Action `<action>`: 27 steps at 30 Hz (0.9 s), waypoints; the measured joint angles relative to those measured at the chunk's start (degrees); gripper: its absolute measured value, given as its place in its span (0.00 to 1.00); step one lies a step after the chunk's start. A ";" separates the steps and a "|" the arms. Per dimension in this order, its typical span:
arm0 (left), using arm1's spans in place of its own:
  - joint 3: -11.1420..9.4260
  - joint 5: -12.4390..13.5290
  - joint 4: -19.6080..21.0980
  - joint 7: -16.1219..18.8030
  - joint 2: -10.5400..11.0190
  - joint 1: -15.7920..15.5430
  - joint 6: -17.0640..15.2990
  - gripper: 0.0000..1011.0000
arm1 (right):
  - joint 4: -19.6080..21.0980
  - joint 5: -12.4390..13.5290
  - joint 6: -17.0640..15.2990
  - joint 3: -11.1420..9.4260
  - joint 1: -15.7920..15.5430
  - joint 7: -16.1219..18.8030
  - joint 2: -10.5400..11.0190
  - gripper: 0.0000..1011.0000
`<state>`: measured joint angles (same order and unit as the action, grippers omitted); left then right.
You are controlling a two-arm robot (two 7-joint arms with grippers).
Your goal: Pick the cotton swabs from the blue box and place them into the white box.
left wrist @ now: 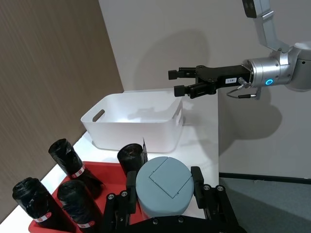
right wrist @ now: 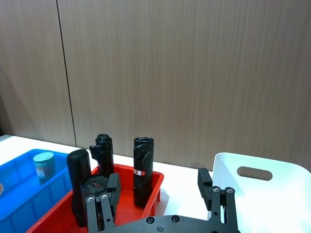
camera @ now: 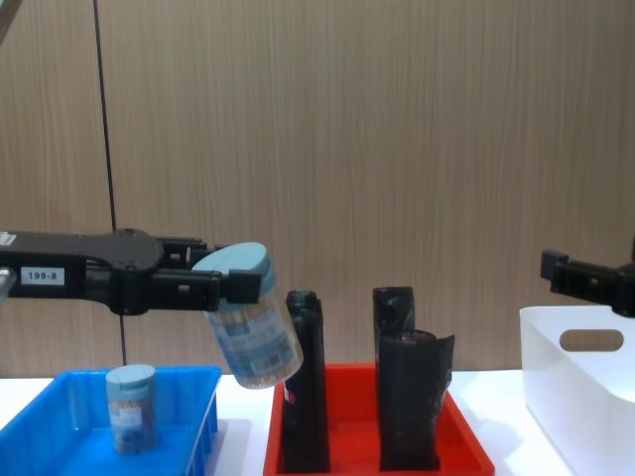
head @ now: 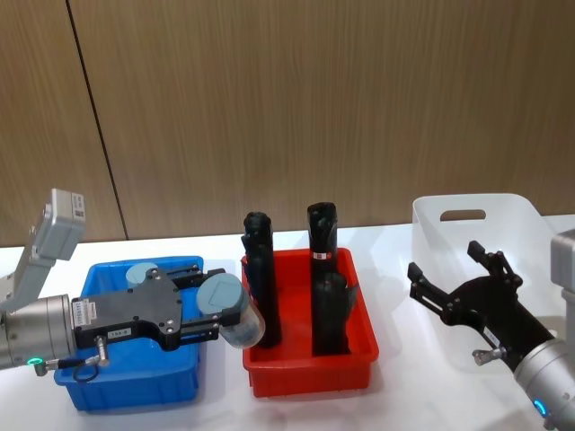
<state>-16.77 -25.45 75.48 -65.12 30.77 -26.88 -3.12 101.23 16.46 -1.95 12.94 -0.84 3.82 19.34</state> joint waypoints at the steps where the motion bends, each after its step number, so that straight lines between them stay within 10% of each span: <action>1: -0.08 -0.08 -0.32 -0.26 -0.08 -0.18 0.20 0.66 | 0.00 0.00 0.00 0.00 0.00 0.00 0.00 0.99; 27: -0.61 -0.62 -2.48 -1.85 -0.57 -1.36 1.44 0.66 | 0.58 0.50 -3.50 -0.25 0.85 8.22 1.44 0.99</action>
<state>-17.38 -26.07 73.00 -66.96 30.20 -28.24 -1.68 101.81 16.97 -5.46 12.69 0.01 12.04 20.77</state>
